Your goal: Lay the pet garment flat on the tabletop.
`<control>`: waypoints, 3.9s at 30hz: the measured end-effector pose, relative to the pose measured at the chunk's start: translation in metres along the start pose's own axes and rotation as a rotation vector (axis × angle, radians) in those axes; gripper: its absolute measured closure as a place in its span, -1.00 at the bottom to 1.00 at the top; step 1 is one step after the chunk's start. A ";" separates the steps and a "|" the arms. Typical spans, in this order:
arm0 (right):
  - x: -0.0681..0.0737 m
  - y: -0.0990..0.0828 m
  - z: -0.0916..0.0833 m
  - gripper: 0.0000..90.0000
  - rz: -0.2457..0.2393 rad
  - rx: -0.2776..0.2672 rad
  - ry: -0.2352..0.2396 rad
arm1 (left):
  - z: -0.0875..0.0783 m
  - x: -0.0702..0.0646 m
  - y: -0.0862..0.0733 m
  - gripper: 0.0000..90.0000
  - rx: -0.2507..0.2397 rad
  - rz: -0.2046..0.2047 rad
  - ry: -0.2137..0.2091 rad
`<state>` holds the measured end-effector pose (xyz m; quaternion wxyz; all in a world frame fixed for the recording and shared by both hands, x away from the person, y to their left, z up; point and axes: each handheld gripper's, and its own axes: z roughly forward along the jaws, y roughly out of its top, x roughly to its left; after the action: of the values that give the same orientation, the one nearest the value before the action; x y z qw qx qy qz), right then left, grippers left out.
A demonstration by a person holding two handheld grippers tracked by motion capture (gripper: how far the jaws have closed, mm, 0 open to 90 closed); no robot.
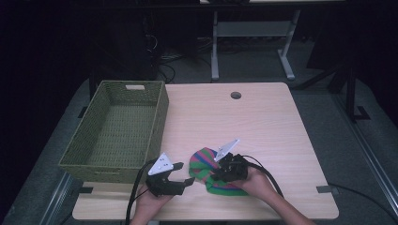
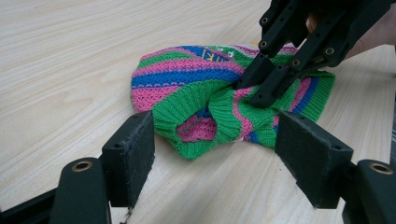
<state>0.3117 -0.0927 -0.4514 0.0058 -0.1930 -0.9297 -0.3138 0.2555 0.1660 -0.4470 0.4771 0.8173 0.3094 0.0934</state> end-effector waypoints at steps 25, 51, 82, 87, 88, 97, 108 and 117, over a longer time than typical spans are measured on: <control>0.006 0.009 -0.048 0.82 0.017 -0.138 0.003 | -0.001 0.003 0.000 -0.39 -0.019 -0.017 -0.003; -0.005 0.023 -0.110 0.82 -0.018 -0.268 0.043 | 0.019 0.010 0.017 -0.39 -0.038 -0.028 -0.020; -0.018 0.019 -0.127 0.82 -0.074 -0.271 0.100 | 0.056 0.027 0.032 0.77 -0.044 0.026 -0.107; -0.024 0.009 -0.131 0.82 -0.043 -0.268 0.068 | 0.050 0.024 0.041 0.85 -0.038 0.039 -0.096; -0.025 0.008 -0.131 0.82 -0.041 -0.267 0.058 | 0.049 0.024 0.043 0.85 -0.033 0.046 -0.094; -0.038 -0.006 -0.135 0.82 0.004 -0.265 0.015 | 0.047 0.014 0.061 0.88 0.019 0.089 -0.055; -0.054 -0.016 -0.140 0.82 0.043 -0.274 -0.009 | 0.049 0.011 0.074 0.88 0.036 0.112 -0.048; -0.072 -0.016 -0.136 0.81 0.079 -0.273 -0.018 | 0.055 0.017 0.085 0.89 0.069 0.096 -0.017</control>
<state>0.3573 -0.2097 -0.3607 -0.0165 -0.2312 -0.8700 -0.4352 0.3288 0.1067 -0.4072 0.4463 0.8478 0.2690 0.0983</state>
